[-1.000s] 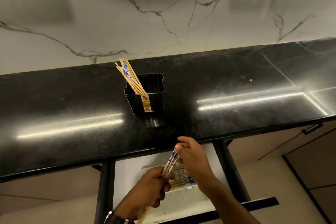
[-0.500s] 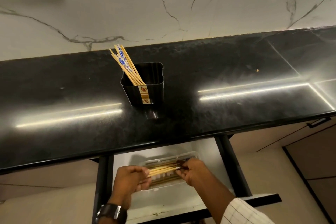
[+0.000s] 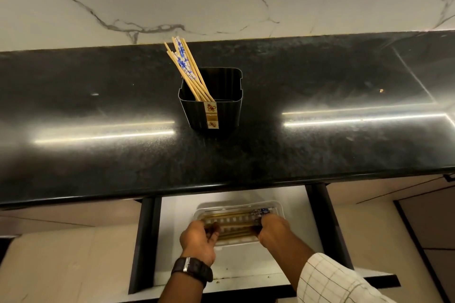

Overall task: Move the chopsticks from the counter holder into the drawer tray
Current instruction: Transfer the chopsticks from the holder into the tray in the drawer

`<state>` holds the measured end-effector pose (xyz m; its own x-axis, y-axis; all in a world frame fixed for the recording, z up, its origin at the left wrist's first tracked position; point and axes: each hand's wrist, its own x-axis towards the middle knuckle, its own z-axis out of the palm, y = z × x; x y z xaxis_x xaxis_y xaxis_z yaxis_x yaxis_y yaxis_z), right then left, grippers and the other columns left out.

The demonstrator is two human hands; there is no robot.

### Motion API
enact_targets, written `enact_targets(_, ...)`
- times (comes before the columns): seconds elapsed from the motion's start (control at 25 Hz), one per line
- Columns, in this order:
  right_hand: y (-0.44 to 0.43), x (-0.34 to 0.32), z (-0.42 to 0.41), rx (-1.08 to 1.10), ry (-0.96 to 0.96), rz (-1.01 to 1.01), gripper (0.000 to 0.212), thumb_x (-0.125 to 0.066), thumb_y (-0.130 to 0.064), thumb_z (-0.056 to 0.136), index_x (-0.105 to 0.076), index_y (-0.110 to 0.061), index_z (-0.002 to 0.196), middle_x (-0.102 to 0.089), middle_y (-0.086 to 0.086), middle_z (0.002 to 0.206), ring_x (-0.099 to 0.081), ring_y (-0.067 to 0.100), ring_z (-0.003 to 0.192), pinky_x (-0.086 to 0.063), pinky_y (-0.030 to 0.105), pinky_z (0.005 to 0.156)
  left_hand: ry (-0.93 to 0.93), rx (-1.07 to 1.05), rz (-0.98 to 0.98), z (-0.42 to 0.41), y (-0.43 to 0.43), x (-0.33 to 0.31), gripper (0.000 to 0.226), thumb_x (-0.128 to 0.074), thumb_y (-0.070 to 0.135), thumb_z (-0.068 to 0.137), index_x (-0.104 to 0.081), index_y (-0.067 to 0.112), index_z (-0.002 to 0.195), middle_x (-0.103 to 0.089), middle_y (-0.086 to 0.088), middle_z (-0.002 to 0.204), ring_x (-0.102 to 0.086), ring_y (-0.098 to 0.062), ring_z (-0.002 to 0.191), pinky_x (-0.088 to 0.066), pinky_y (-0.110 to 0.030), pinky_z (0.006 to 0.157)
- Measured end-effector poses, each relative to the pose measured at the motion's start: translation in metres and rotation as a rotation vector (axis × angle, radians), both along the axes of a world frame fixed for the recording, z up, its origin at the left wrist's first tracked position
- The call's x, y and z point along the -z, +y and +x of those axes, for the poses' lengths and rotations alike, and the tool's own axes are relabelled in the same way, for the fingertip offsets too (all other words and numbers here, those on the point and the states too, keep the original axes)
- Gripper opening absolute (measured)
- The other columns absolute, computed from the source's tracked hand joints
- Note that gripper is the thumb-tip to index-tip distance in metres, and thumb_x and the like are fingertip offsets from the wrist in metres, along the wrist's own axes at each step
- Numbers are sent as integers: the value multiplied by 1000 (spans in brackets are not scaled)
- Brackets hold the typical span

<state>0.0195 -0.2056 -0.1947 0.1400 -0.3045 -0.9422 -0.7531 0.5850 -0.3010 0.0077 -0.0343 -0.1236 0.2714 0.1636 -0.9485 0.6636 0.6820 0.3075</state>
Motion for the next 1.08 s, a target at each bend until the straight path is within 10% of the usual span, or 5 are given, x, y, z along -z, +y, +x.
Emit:
enact_targets(0.24, 3, -32, 12, 17, -41, 114, 22, -56, -15, 101, -60, -1, 118, -69, 24, 110, -69, 41, 97, -58, 57, 90, 33, -126, -140, -3, -1, -8, 48, -56, 16, 95, -45, 6, 141, -50, -23, 140, -49, -37, 131, -38, -45, 114)
enact_targets(0.48, 19, -150, -10, -68, -315, 206, 24, -59, -7, 99, -62, 8, 118, -67, 24, 93, -66, 34, 80, -59, 43, 72, -121, -154, -65, -6, 1, -44, 35, -60, 24, 94, -64, 1, 120, -67, -16, 91, -67, -28, 88, -56, -42, 81)
enact_targets(0.8, 48, -285, 114, -559, -1275, -764, 4, -67, -15, 96, -70, -15, 97, -76, 3, 80, -74, 13, 71, -64, 27, 66, -910, 271, 735, 57, 4, -159, 11, -60, 24, 95, -67, 20, 103, -71, -1, 93, -69, -20, 86, -57, -32, 75)
enact_targets(0.96, 70, -269, 217, -1128, -983, -995, 19, -68, -11, 93, -68, -11, 112, -74, 4, 106, -68, 10, 87, -58, 24, 78, -942, 804, 1263, 129, 16, -159, 54, -57, 39, 94, -37, 43, 144, -41, -1, 146, -62, -22, 115, -60, -42, 86)
enact_targets(1.08, 83, -252, 255, -1368, -754, -1014, 16, -70, -18, 92, -67, -11, 105, -74, 7, 104, -70, 14, 82, -61, 31, 75, -866, 1049, 1397, 152, 18, -146, 46, -52, 37, 95, -38, 41, 138, -28, -11, 157, -60, -29, 119, -60, -45, 84)
